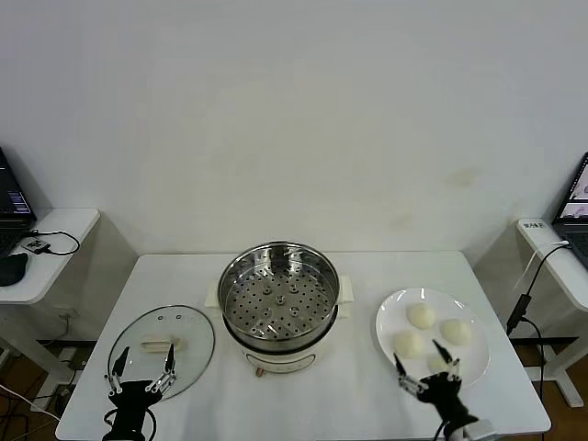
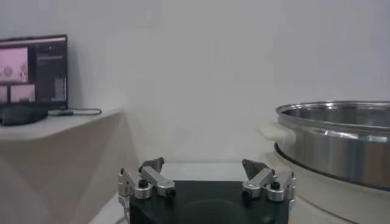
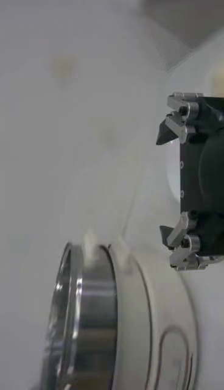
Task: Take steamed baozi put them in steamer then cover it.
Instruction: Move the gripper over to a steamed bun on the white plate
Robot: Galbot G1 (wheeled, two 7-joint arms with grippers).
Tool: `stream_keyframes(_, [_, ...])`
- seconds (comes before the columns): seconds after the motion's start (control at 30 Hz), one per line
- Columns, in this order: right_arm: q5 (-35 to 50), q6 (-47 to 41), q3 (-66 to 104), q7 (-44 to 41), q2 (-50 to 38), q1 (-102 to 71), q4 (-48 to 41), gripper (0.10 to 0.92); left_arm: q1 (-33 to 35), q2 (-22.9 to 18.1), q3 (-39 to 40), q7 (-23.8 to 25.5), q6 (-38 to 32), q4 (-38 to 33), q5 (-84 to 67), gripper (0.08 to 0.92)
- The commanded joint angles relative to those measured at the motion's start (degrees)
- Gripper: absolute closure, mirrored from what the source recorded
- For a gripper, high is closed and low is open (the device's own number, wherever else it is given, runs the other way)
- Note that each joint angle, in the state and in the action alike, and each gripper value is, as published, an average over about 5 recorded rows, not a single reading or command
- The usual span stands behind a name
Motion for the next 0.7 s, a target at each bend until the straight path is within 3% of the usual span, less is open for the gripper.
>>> stream_keyframes(0.03, [-8.09, -5.70, 3.39, 2.38, -6.66, 4.53, 0.68, 0.203, -0.06, 0.59, -0.92, 0.58, 0.59, -0.66, 1.79, 0.177])
stream_keyframes(0.17, [-15.72, -7.93, 3.84, -5.64, -14.36, 10.68, -2.79, 0.203, -0.10, 0.48, -1.14, 0.71, 0.08, -0.74, 2.47, 0.177])
stream_keyframes(0.37, [-24.31, -5.90, 0.43, -25.49, -27.90, 19.84, -11.32, 0.203, -0.20, 0.34, -1.10, 1.02, 0.08, -1.31, 2.89, 0.177])
stream_keyframes(0.53, [-22.08, -3.38, -7.77, -35.47, -38.03, 28.33, -17.07, 0.202, -0.53, 0.23, -0.84, 1.29, -0.01, -1.05, 3.09, 0.177])
stream_keyframes(0.7, [-13.27, -2.43, -22.98, -43.69, -44.53, 43.15, -21.84, 0.203, -0.57, 0.06, -0.50, 1.72, -0.46, -0.93, 3.10, 0.177])
